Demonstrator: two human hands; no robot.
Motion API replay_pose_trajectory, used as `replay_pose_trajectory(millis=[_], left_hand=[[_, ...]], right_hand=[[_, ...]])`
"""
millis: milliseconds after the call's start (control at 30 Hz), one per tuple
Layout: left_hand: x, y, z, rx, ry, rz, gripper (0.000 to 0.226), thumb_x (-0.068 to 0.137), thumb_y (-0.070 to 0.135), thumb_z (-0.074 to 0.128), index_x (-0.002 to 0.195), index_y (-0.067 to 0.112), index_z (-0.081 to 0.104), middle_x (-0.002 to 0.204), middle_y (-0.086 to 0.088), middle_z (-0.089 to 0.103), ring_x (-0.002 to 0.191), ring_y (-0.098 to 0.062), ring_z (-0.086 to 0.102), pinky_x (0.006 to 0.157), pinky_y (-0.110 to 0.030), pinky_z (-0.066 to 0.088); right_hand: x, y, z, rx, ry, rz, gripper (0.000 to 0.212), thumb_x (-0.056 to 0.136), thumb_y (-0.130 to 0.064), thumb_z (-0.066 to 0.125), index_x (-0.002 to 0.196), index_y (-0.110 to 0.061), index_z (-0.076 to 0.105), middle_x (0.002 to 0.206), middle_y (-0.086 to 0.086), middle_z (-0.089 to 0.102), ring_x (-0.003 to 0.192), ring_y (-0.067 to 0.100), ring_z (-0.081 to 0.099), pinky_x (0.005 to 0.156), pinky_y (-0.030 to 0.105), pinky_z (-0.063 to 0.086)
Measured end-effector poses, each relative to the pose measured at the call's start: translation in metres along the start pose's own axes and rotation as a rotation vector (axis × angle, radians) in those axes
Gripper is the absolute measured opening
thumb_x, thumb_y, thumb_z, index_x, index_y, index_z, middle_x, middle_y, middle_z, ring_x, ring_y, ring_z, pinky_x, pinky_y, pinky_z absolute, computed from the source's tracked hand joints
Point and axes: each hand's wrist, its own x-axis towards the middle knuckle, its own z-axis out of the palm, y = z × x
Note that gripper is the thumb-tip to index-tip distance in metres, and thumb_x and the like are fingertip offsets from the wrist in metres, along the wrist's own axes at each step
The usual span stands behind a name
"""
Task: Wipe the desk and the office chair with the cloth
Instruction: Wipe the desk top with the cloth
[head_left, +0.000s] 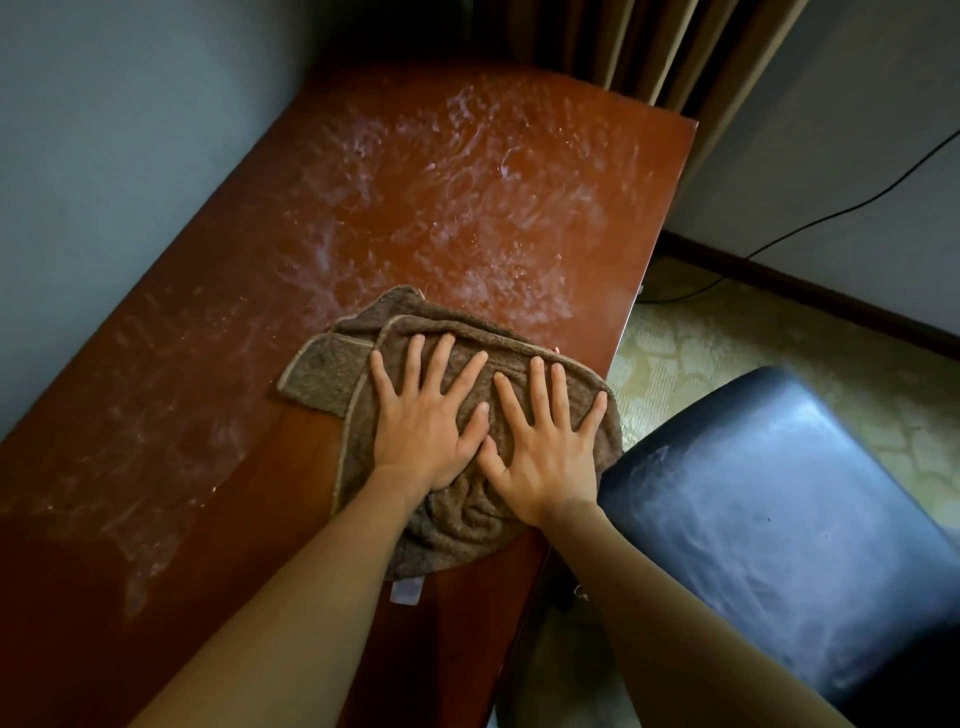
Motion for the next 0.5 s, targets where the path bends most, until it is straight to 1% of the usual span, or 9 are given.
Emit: replay_pose_trajectory(millis=[333,500], left_hand=[[0.045,0.008,-0.009,-0.001,-0.028,0.011,0.065,0.097,0.062,0.015,0.159,0.043,0.007,0.169,-0.002,0.004,0.154,-0.033,-0.005,0.113,-0.072,-0.002],[0.068,0.012,-0.009,-0.001,-0.017,0.016,0.065,0.097,0.062,0.016,0.159,0.043,0.008,0.169,-0.003,0.006,0.154,-0.033,-0.003,0.114,-0.072,-0.002]], right_hand=[[0.037,0.02,-0.011,-0.008,0.017,0.006,0.073,0.096,-0.067,0.025,0.16,-0.033,0.019,0.168,0.01,0.005,0.155,0.03,0.0,0.112,0.076,0.002],[0.057,0.031,-0.016,-0.017,0.009,0.012,0.073,0.095,-0.067,0.025,0.16,-0.033,0.018,0.169,0.009,0.003,0.155,0.03,-0.002,0.113,0.075,0.002]])
